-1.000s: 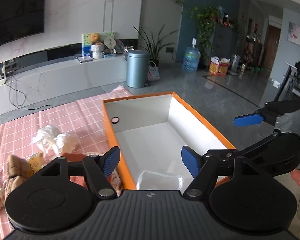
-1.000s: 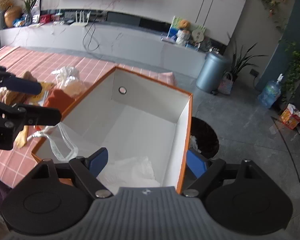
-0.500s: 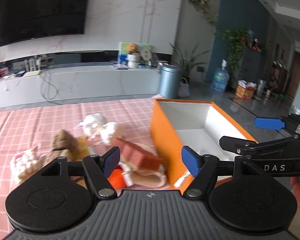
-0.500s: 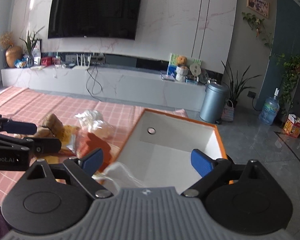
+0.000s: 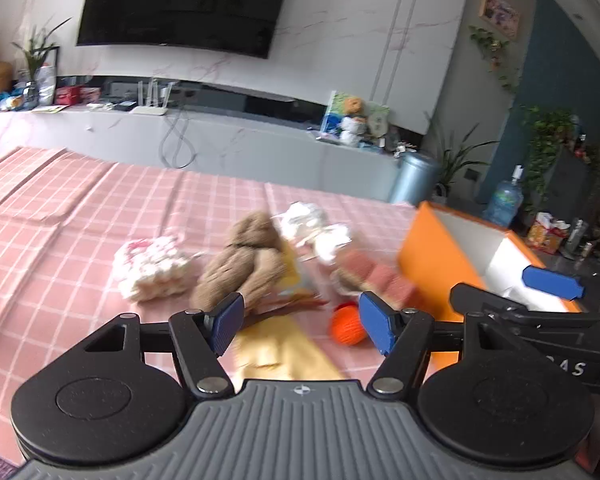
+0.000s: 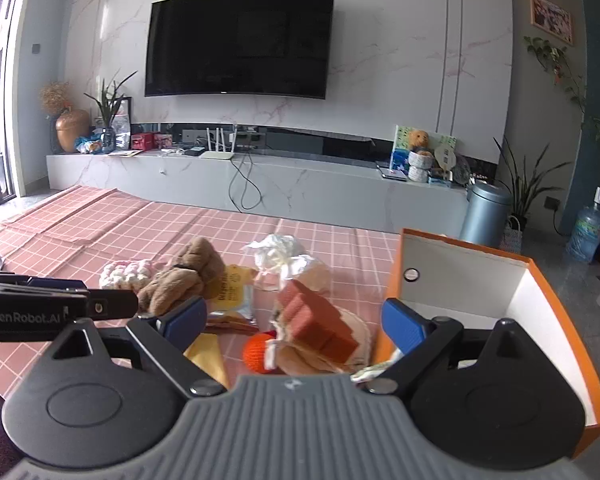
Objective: Organize soft objects
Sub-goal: 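Move both tools back over the remaining items on the table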
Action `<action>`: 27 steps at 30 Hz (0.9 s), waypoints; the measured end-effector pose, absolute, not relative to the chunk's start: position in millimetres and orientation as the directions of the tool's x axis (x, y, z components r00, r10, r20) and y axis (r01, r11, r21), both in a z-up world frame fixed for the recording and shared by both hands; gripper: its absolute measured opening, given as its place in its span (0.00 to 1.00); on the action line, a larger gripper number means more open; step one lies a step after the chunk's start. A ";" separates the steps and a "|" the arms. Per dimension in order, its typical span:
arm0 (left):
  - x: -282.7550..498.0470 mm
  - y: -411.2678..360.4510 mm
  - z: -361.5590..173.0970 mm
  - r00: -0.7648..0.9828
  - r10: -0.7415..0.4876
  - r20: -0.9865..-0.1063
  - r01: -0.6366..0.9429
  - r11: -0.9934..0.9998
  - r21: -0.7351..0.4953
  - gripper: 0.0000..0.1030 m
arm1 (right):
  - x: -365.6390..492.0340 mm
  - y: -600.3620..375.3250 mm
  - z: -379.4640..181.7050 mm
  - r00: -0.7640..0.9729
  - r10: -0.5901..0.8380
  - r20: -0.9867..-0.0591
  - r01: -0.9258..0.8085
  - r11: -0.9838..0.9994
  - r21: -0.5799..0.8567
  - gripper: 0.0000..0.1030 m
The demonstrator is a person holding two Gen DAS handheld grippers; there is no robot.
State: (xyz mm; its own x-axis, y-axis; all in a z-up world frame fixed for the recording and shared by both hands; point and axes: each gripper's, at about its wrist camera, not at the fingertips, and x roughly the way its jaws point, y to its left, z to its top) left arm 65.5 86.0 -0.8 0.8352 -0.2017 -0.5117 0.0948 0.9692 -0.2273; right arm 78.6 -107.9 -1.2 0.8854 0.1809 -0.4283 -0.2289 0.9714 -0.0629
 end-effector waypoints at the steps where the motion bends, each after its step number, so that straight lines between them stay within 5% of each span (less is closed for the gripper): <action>1: 64.4 89.8 -3.2 0.830 -0.200 -0.520 0.091 0.969 -0.228 0.73 | 76.4 -102.6 -3.8 0.887 0.188 -0.422 -0.241 0.968 -0.074 0.90; 16: 66.0 113.4 -46.8 0.755 -0.211 -0.621 0.077 0.969 -0.236 0.60 | 85.5 -63.0 -51.8 0.818 0.248 -0.519 -0.365 0.921 -0.134 0.67; 18: 73.0 109.1 -51.2 0.749 -0.225 -0.623 0.093 0.967 -0.237 0.60 | 90.8 -58.7 -61.6 0.804 0.224 -0.550 -0.367 0.915 -0.165 0.55; 20: 80.2 105.5 -54.3 0.740 -0.243 -0.627 0.104 0.963 -0.250 0.65 | 98.1 -57.7 -72.1 0.781 0.208 -0.589 -0.375 0.910 -0.175 0.42; 27: 106.8 87.1 -70.9 0.703 -0.247 -0.667 0.125 0.966 -0.227 0.79 | 123.8 -62.8 -100.2 0.732 0.176 -0.658 -0.357 0.922 -0.151 0.21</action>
State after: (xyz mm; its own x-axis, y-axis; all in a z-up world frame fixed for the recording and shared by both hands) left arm 106.8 87.1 -70.9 0.7033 -0.2473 -0.6665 0.1249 0.9659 -0.2266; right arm 123.8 -62.8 -100.2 0.7323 0.1757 -0.6579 -0.3567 0.9220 -0.1507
